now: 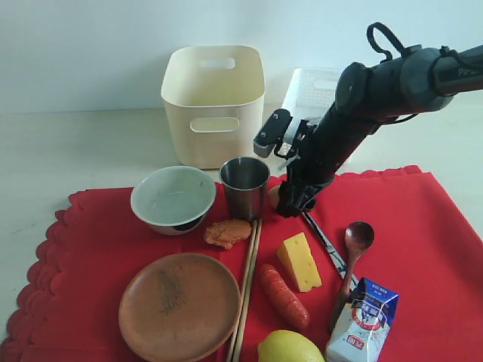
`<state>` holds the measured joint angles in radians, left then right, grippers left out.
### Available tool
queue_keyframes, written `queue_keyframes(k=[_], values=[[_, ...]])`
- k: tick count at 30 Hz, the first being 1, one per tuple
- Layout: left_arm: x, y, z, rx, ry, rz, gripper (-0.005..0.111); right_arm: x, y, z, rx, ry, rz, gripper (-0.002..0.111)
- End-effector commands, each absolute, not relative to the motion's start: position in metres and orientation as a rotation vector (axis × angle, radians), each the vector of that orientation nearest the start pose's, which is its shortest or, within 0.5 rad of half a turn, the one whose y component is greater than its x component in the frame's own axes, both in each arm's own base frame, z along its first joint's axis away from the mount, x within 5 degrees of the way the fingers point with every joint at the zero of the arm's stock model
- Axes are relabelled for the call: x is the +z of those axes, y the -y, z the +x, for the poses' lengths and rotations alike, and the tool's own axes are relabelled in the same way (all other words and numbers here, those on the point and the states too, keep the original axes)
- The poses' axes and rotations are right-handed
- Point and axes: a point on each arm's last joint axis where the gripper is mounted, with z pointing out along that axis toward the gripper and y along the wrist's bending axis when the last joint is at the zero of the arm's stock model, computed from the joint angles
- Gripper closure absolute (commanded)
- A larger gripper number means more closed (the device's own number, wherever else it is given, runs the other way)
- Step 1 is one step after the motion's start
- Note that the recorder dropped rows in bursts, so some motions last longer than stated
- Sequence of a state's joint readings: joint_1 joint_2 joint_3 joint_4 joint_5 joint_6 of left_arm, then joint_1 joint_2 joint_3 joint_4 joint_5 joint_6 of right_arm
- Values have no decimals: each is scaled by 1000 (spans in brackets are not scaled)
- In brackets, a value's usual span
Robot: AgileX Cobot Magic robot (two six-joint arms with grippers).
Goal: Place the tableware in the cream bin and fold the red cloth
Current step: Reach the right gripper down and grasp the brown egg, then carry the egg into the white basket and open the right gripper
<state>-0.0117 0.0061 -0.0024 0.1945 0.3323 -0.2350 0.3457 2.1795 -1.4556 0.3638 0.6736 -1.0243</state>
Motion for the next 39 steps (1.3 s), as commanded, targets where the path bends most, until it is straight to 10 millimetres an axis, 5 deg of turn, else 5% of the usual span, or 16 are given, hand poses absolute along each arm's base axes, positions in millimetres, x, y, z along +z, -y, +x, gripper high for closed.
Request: queue_keyframes(k=[1,8,15,26,32,39], values=[[184,-5,54,10,-1800,-85,61,113,-168,403,222,-2379,-1468,57],[184,-5,54,10,-1800,-85,61,119,-168,404,212,-2373,-1450,108],[184,-5,54,10,-1800,-85,61,147,-167,399,240,-2388,-1396,108],[184,-5,54,10,-1800,-85,61,228,-158,383,163,-2290,-1321,108],[184,-5,54,10,-1800,-85,61,263,-132,382,79,-2281,-1163,108],[184,-5,54,10,-1800,-85,61,273,-92,400,65,-2304,-835,108]])
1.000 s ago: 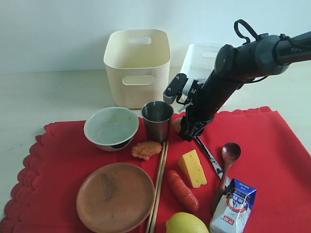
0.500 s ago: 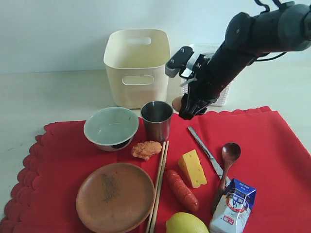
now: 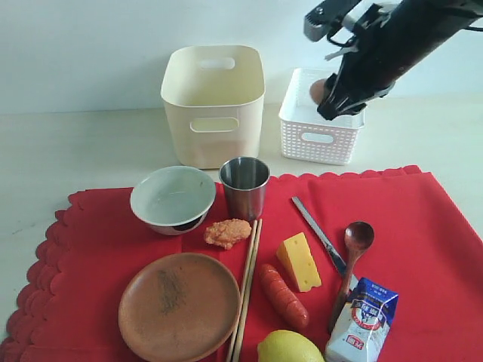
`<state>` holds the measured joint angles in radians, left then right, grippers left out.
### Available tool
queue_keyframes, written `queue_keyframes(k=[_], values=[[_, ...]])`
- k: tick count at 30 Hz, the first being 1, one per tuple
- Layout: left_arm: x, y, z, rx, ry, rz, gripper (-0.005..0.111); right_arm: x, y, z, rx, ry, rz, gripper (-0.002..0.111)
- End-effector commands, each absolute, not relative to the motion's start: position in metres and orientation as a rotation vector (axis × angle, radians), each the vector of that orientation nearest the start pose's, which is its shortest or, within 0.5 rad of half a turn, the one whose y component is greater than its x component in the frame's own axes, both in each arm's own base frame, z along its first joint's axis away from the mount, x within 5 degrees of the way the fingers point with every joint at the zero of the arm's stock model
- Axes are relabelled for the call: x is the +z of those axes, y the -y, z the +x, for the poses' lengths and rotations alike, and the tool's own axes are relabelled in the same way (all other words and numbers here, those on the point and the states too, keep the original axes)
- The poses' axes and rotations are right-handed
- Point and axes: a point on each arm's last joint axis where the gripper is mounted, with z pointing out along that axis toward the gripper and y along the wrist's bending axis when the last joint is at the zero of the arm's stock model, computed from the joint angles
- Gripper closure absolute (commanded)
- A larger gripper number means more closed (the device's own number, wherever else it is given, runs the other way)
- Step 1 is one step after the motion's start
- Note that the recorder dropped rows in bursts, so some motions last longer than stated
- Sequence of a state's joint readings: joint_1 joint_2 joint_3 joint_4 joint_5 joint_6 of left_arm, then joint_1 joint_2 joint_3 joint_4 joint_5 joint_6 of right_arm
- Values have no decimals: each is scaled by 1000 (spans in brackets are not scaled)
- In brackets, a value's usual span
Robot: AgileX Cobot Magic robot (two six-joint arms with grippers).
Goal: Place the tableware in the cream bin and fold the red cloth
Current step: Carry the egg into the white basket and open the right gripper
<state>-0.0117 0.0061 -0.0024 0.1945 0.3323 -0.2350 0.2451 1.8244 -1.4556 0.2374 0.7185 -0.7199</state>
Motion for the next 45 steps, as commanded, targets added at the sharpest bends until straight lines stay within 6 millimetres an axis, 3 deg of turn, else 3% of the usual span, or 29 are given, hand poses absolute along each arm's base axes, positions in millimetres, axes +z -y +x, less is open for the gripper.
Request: queue_keyframes(k=[1,8,12,13,20,24,27,35,36,41,45], values=[[184,-5,54,10,-1800,-85,61,272,-88,404,70,-2298,-793,108],[184,-5,54,10,-1800,-85,61,266,-75,440,201,-2306,-599,108],[184,-5,54,10,-1800,-85,61,242,-80,481,251,-2349,-601,108],[184,-5,54,10,-1800,-85,61,227,-82,493,266,-2374,-589,108],[184,-5,54,10,-1800,-85,61,175,-85,525,269,-2418,-603,108],[184,-5,54,10,-1800,-85,61,155,-79,530,157,-2454,-645,108],[184,-5,54,10,-1800,-85,61,153,-70,531,22,-2482,-654,108],[184,-5,54,10,-1800,-85,61,154,-67,531,-23,-2482,-670,108],[184,-5,54,10,-1800,-85,61,154,-67,531,-23,-2482,-670,106],[184,-5,54,10,-1800,-85,61,155,-67,530,-20,-2485,-670,74],[184,-5,54,10,-1800,-85,61,168,-67,529,-18,-2483,-674,54]])
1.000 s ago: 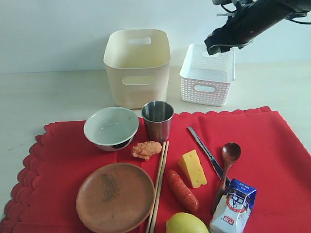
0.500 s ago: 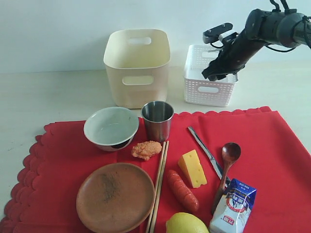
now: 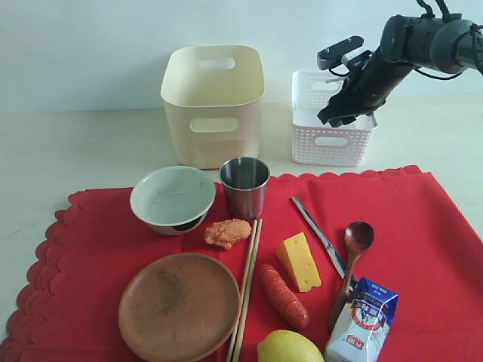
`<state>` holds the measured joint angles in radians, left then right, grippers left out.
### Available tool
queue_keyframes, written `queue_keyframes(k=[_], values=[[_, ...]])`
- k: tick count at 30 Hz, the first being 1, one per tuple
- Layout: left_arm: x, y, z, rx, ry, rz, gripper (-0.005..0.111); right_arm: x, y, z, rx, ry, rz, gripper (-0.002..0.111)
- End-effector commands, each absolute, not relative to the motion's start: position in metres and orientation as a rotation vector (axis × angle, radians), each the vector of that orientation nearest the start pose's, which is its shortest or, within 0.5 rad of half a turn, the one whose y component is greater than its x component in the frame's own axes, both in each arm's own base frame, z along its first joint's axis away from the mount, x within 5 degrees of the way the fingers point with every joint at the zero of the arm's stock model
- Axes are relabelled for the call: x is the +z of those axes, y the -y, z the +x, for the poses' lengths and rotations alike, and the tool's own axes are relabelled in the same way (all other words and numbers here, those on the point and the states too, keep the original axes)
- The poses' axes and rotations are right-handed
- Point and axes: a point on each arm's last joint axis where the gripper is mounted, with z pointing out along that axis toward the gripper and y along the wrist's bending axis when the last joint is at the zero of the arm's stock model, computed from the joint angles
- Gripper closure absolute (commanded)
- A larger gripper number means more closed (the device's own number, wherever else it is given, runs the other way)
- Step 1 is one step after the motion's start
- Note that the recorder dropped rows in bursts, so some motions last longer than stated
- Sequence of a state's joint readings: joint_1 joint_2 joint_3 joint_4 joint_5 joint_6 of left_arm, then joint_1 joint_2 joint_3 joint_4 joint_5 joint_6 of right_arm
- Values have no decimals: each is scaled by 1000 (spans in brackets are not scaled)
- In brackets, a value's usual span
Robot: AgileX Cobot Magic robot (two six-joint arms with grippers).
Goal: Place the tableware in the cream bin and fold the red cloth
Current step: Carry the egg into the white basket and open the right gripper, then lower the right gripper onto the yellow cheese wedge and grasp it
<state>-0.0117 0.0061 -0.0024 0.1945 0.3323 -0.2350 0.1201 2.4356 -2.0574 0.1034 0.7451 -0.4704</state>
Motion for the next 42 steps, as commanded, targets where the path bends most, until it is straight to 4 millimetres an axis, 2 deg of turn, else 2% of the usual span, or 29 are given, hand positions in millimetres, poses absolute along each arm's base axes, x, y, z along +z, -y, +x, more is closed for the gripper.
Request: queue_keyframes(k=[1,5,13,18,22,29,35,39,42], values=[[184,-5,54,10,-1800,-85,61,175,-67,528,-18,-2476,-673,50],[184,-5,54,10,-1800,-85,61,202,-67,521,-17,-2466,-677,43],[184,-5,54,10,-1800,-85,61,249,-67,499,33,-2508,-672,42],[184,-5,54,10,-1800,-85,61,265,-73,483,174,-2575,-663,42],[184,-5,54,10,-1800,-85,61,271,-75,471,250,-2668,-621,46],[184,-5,54,10,-1800,-85,61,267,-73,448,282,-2737,-561,48],[184,-5,54,10,-1800,-85,61,246,-77,410,310,-2719,-557,48],[184,-5,54,10,-1800,-85,61,228,-97,377,288,-2705,-689,48],[184,-5,54,10,-1800,-85,61,221,-123,356,288,-2663,-787,48]])
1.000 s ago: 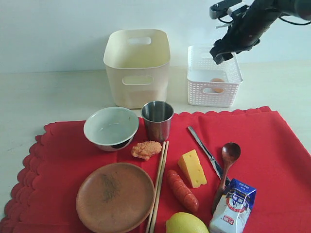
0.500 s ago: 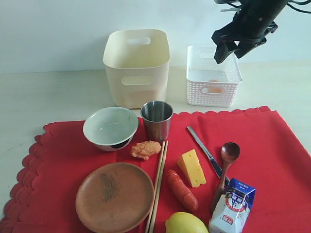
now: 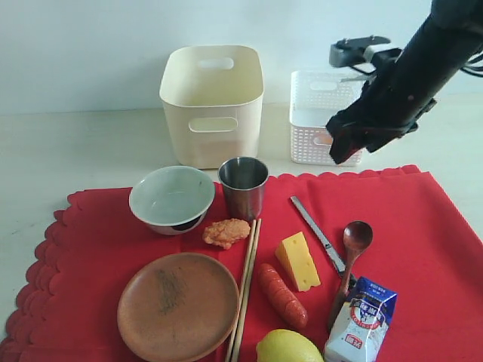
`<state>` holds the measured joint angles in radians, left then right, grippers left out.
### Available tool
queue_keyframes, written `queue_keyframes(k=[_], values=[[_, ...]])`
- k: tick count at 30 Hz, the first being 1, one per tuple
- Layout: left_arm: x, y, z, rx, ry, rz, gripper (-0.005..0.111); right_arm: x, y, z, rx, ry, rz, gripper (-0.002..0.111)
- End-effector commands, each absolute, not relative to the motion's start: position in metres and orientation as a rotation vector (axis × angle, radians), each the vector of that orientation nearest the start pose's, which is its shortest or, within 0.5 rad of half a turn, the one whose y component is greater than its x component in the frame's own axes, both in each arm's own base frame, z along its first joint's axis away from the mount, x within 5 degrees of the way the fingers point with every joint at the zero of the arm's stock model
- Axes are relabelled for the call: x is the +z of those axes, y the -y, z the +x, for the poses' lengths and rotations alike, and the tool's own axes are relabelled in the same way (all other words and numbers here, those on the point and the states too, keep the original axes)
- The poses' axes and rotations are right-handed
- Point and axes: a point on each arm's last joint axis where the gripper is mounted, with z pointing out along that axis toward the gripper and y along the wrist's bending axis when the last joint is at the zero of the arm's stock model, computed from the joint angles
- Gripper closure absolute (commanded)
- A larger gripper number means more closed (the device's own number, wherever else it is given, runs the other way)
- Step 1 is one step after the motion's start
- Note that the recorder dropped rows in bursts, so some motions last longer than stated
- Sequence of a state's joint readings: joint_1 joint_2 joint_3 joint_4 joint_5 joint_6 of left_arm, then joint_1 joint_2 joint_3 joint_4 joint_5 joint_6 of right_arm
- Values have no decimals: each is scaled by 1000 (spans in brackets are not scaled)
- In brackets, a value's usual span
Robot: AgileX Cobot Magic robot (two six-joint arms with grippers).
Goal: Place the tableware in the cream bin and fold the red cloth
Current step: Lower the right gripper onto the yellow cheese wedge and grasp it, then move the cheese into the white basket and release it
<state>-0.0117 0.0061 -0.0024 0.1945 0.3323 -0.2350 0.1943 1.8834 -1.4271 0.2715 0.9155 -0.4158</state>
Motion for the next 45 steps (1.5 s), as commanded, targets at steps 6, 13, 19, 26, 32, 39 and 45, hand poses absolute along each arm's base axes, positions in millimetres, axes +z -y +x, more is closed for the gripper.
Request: queue_keyframes(k=[6,13,19,26,32,39,45], values=[[184,-5,54,10,-1800,-85,61,203,-181,323,304,-2651,-1023,48],[184,-5,54,10,-1800,-85,61,154,-191,319,141,-2853,-954,48],[184,-5,54,10,-1800,-85,61,125,-193,320,141,-2929,-956,49],[184,-5,54,10,-1800,-85,61,135,-194,324,134,-2904,-972,104],[184,-5,54,10,-1800,-85,61,177,-194,326,118,-2794,-1048,108],[184,-5,54,10,-1800,-85,61,245,-181,344,-25,-2577,-994,108],[184,-5,54,10,-1800,-85,61,295,-146,394,-28,-2393,-737,108]])
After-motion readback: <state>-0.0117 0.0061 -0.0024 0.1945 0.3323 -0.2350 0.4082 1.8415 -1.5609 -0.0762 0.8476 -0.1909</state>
